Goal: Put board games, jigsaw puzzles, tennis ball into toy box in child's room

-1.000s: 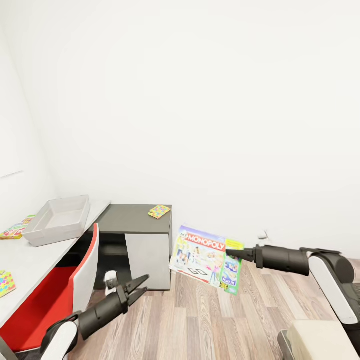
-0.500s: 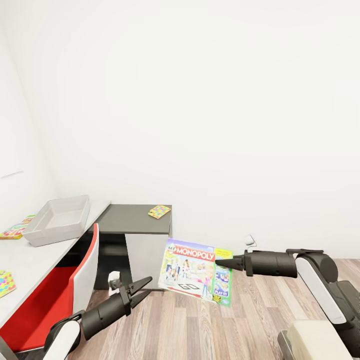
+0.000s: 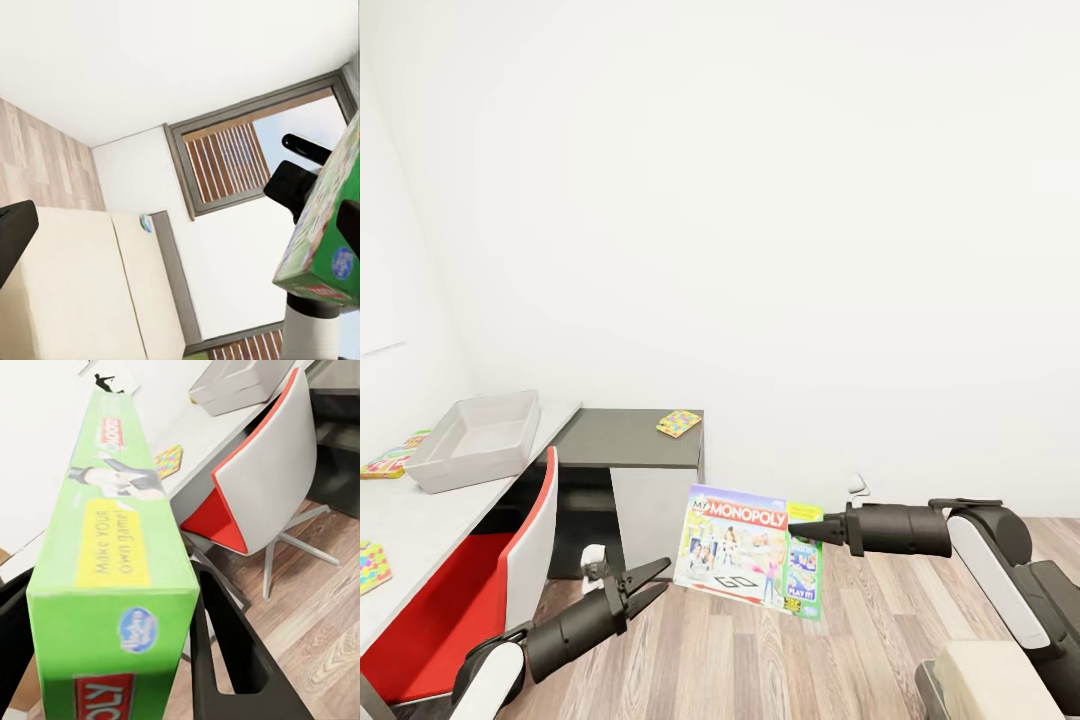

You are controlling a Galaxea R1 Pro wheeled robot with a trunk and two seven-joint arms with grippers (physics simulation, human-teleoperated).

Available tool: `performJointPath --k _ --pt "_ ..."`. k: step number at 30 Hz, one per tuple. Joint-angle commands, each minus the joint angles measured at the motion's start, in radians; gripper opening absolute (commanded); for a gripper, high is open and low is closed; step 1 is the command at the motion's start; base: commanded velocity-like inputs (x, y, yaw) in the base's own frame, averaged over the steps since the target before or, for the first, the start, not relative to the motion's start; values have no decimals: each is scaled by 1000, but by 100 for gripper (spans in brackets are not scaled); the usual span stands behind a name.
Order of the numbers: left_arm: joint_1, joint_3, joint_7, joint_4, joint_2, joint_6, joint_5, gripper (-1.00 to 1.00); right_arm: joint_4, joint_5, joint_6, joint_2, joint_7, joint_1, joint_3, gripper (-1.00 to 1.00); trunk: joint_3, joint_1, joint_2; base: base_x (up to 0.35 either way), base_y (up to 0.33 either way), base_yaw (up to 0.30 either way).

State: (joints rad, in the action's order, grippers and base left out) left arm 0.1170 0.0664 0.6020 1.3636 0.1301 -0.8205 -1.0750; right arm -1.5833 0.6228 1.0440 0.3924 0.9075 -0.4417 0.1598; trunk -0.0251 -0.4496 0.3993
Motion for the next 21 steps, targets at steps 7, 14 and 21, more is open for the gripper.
performJointPath --k 7,14,21 --pt "-2 2 12 3 6 -3 -1 100 0 0 3 6 4 -6 5 -100 0 0 1 0 0 0" --pt "-5 1 16 5 13 -1 1 100 0 0 3 10 4 -12 7 -100 0 0 1 0 0 0" --pt "-15 -5 40 6 36 2 1 100 0 1 3 18 4 -15 7 -100 0 0 1 0 0 0"
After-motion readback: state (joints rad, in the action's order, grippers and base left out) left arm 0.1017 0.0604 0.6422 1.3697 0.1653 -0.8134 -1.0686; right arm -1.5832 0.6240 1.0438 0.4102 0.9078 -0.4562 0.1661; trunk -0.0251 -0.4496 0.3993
